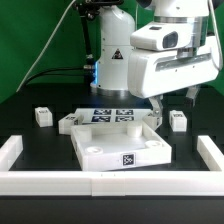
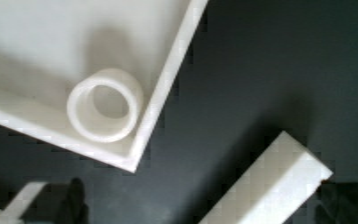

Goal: Assemble one leg

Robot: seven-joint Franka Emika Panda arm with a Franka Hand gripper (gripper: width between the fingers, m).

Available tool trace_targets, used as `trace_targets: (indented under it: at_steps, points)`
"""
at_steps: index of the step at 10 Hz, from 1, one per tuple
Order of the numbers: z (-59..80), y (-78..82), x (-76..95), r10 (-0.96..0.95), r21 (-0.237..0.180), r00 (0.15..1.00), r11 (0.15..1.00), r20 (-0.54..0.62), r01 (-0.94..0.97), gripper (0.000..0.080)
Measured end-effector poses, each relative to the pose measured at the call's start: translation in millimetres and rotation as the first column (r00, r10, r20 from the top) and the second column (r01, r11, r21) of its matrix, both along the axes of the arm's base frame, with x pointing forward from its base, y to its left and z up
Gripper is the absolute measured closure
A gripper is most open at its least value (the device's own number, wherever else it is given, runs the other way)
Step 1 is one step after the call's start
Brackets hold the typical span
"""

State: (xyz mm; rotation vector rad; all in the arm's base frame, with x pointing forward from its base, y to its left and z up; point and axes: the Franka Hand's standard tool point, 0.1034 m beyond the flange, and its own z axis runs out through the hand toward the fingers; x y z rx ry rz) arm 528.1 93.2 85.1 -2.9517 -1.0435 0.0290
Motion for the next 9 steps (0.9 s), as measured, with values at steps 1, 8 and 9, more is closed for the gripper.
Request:
trace_targets:
  at_steps: [1, 8, 9]
  points:
    - [0.0, 0.1, -0.1, 0.0, 0.0, 1.0, 1.0, 0.0, 0.0, 0.015]
    - [-13.6, -13.9, -19.6, 0.161, 0.008, 0.986, 0.987, 0.037, -0.162, 0.015]
    - [-16.4, -21.1, -29.0, 0.233, 0.007, 0.972, 0.972, 0.041, -0.233, 0.015]
